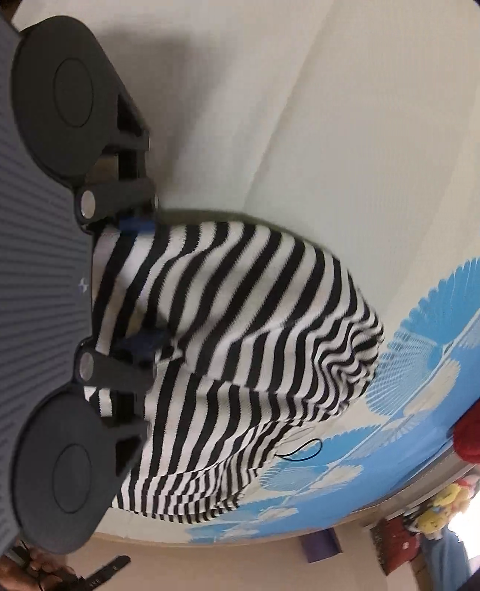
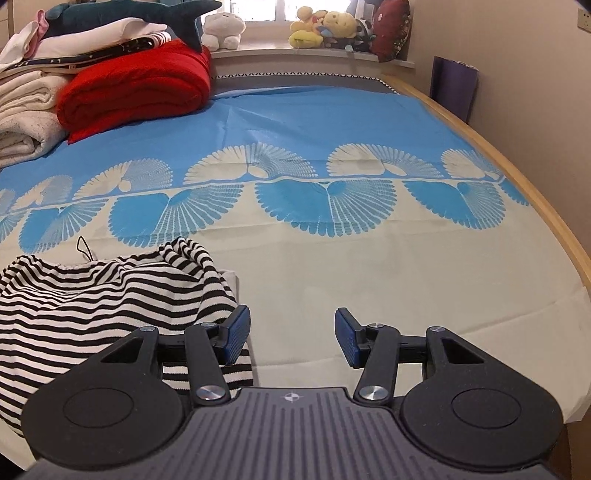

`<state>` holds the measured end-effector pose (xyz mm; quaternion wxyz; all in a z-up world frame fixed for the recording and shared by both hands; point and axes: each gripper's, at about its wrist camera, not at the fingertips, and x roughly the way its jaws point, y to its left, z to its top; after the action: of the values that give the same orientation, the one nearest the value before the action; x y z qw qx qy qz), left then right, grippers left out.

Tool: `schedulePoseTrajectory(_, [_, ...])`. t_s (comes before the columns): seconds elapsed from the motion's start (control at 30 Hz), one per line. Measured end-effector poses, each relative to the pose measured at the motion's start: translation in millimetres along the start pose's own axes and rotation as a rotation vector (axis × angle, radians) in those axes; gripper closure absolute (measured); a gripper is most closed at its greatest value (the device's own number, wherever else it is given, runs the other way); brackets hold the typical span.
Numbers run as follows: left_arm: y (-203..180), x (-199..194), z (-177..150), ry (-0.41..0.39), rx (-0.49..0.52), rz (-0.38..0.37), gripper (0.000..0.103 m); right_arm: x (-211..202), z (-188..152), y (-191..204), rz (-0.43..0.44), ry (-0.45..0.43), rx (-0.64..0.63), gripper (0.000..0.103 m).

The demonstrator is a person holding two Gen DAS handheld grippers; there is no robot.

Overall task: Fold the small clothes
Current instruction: 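Open the right gripper and withdraw it while the left gripper holds the bundle, then pinch the striped bundle edge with the left gripper and lift it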

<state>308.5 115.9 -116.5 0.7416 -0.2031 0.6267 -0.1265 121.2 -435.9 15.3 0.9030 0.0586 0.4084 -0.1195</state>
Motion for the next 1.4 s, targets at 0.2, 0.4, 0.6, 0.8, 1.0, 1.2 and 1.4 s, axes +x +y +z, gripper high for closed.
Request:
schedulePoseTrajectory(0.2, [-14,-1,-2,-0.022,0.073,0.025,0.088,1,0,3,-0.006,0.005,-0.009,0.05])
schedulePoseTrajectory(0.4, [-11,-35,-10,-0.137,0.121,0.06,0.093,2,1,9,0.0,0.001,-0.007,0.05])
schedulePoseTrajectory(0.6, [1,-55,-19,-0.165,0.103,0.043,0.092,3,4,19,0.022,-0.002,-0.007,0.05])
schedulePoseTrajectory(0.8, [22,-51,-13,-0.106,-0.043,-0.01,0.031,3,5,27,0.039,-0.003,-0.02,0.05])
schedulePoseTrajectory(1.0, [31,-26,-2,-0.021,-0.079,-0.038,0.029,5,5,25,0.031,-0.003,-0.028,0.05])
schedulePoseTrajectory(1.2, [14,-2,9,0.011,-0.039,-0.105,0.047,11,6,18,0.011,0.01,-0.027,0.05])
schedulePoseTrajectory(1.4, [-12,11,10,0.014,0.07,-0.068,0.087,18,8,14,-0.005,0.02,-0.021,0.05])
